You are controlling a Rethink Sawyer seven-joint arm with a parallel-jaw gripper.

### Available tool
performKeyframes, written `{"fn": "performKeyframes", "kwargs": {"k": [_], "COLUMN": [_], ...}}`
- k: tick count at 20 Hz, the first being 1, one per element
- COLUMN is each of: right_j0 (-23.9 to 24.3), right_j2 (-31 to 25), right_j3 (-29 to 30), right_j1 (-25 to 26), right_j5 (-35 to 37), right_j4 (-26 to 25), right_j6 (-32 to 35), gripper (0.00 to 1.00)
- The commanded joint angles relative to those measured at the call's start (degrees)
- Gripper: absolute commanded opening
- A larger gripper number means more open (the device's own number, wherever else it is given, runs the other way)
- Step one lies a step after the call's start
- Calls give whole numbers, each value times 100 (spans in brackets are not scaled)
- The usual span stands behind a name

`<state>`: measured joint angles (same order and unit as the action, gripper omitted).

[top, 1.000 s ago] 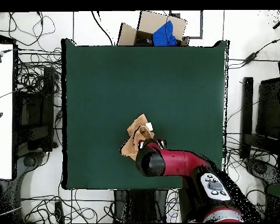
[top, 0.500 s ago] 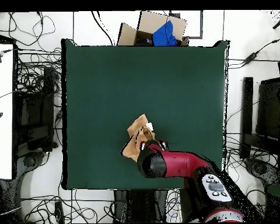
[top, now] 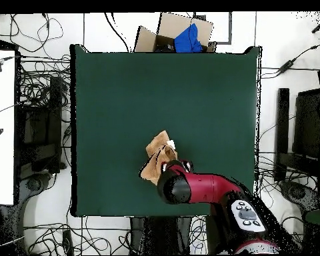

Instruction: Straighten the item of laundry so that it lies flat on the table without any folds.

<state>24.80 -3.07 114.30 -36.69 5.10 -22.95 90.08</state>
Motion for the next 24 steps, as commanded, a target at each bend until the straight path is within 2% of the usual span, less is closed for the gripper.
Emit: {"fn": "performKeyframes", "kwargs": {"k": [1,7,24], "right_j0": [-30,151,784], "right_j2": [-57,-228,-590], "right_j3": [-94,-87,388], "right_j1": [-240,-403,-1163], "right_j5": [301,549,955], "right_j4": [-86,21,-65], "right_j6": [542,463,187], "gripper": [0,0,0]}}
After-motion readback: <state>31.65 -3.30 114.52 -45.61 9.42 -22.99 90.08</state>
